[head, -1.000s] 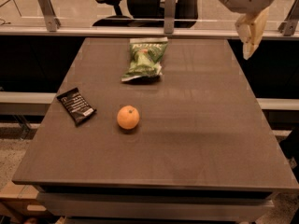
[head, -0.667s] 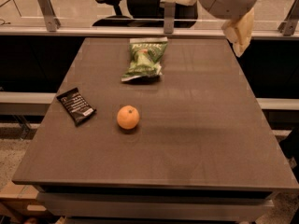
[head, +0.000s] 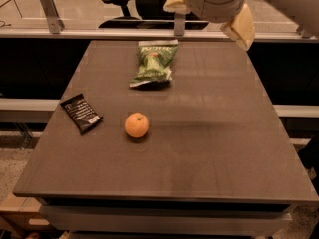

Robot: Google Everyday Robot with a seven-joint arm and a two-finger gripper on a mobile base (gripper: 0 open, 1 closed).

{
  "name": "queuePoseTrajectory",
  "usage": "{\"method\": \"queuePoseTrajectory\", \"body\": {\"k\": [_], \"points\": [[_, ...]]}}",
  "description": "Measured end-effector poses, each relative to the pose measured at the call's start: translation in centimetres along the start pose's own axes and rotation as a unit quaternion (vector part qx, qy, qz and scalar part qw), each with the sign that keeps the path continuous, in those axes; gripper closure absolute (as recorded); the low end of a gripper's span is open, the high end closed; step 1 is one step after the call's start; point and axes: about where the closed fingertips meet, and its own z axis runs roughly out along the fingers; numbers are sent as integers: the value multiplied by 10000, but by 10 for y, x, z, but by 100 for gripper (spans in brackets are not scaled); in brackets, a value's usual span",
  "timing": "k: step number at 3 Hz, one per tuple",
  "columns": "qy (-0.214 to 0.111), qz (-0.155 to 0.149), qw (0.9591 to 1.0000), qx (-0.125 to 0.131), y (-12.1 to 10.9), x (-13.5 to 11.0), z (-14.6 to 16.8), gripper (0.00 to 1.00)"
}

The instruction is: Pick green jalapeno chip bag

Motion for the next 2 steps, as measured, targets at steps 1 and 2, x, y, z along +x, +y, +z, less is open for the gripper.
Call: {"method": "queuePoseTrajectory", "body": {"k": [1, 2], "points": [[14, -491, 9985, -231, -16, 3, 15, 0], [-334, -1021, 9932, -457, -32, -5, 35, 0]]}}
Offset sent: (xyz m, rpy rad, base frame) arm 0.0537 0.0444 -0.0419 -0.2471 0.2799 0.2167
